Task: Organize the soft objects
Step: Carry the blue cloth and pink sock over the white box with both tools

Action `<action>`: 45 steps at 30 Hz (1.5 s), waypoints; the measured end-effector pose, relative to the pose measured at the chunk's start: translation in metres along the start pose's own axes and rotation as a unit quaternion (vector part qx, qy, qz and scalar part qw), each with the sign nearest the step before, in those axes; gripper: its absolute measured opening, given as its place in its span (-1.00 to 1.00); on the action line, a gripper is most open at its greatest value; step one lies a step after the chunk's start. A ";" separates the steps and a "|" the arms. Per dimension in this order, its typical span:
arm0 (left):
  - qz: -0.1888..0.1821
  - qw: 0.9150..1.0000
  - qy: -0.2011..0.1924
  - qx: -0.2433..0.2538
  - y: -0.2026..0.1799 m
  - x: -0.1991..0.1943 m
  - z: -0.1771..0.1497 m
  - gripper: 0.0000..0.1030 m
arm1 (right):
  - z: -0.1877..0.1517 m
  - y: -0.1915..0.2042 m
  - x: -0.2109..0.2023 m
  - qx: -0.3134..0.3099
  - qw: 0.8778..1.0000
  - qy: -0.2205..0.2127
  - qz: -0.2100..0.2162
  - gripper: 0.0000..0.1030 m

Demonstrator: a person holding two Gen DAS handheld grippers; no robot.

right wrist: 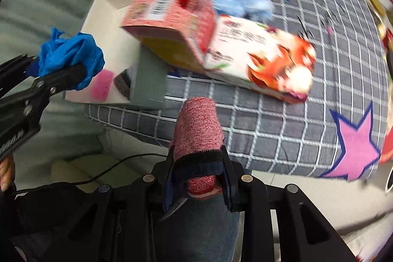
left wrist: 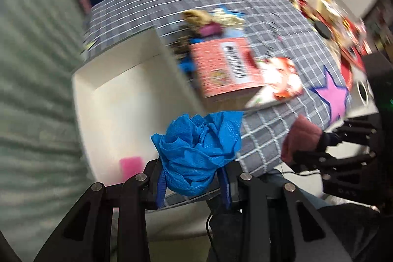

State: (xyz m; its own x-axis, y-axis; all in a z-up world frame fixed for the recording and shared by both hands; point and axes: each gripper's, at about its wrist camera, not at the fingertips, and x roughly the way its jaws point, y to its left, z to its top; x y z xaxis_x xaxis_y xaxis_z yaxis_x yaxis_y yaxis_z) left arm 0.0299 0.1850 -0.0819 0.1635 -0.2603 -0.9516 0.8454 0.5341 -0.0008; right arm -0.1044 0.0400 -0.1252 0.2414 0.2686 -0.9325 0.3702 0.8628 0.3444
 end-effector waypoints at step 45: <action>0.025 0.981 0.010 -0.190 0.105 0.021 0.012 -0.25 | 0.147 0.131 -0.017 -0.158 0.987 -0.025 0.012 -0.36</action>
State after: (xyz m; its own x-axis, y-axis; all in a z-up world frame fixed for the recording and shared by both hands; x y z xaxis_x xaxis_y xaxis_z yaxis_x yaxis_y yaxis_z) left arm 0.1280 0.2254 -0.0982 0.1862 -0.2122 -0.9593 0.5850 0.8084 -0.0653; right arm 0.0716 0.0859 -0.0483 0.2929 0.2758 -0.9155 0.0675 0.9491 0.3075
